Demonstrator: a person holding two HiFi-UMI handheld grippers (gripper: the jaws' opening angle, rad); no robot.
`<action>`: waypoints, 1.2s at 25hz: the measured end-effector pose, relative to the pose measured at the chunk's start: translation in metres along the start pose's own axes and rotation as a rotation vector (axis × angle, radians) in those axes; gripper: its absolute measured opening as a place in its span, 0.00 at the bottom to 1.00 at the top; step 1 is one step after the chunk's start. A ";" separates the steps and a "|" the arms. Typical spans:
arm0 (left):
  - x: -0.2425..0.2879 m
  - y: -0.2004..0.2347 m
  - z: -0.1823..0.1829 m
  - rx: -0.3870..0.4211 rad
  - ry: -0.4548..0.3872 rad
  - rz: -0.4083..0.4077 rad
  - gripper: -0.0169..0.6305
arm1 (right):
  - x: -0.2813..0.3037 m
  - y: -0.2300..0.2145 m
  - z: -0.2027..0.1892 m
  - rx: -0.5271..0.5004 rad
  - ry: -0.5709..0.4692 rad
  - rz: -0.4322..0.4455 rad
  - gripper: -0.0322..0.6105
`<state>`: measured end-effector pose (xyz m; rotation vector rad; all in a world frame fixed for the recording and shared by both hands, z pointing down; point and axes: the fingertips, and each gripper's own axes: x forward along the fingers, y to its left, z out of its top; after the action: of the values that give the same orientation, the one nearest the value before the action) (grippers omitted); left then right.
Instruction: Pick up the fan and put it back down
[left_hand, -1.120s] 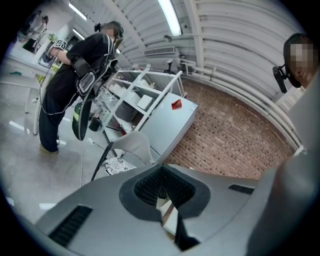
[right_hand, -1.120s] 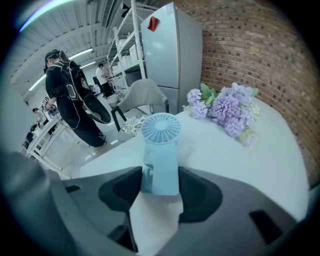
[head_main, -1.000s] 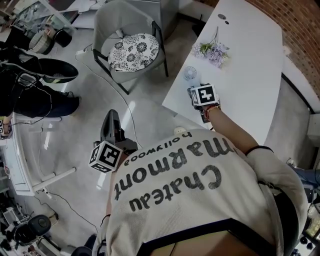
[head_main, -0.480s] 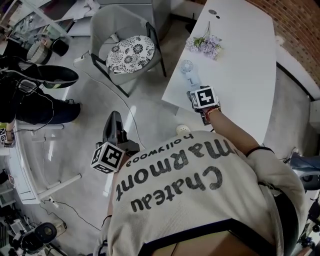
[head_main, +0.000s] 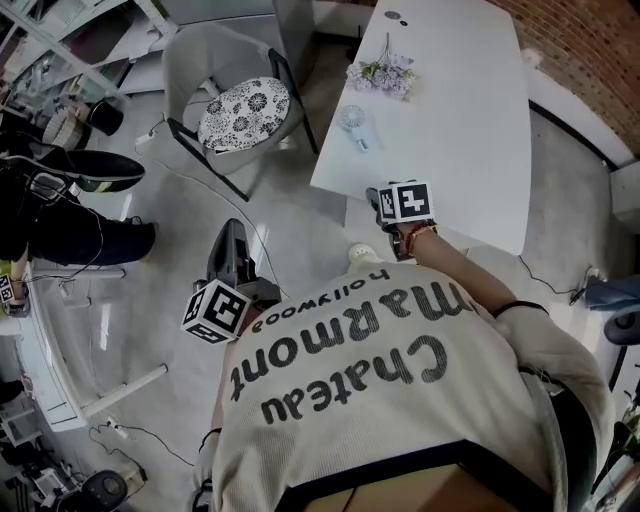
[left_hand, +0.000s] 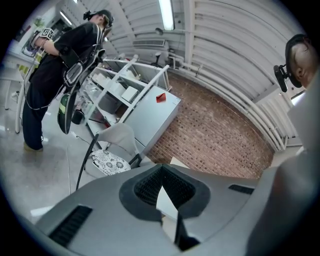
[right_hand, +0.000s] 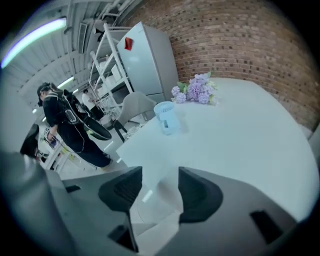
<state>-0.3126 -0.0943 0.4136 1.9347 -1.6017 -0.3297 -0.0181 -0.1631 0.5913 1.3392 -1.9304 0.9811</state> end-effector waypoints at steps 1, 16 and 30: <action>-0.001 -0.003 -0.003 0.001 0.006 -0.010 0.03 | -0.006 0.005 -0.001 0.027 -0.013 0.017 0.40; 0.020 -0.076 -0.037 0.016 0.060 -0.088 0.03 | -0.093 0.025 0.032 0.356 -0.206 0.275 0.06; 0.018 -0.150 -0.072 -0.013 -0.010 -0.033 0.03 | -0.208 0.000 0.107 0.114 -0.515 0.567 0.05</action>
<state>-0.1486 -0.0770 0.3863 1.9540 -1.5718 -0.3624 0.0430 -0.1452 0.3666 1.2055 -2.7839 1.0849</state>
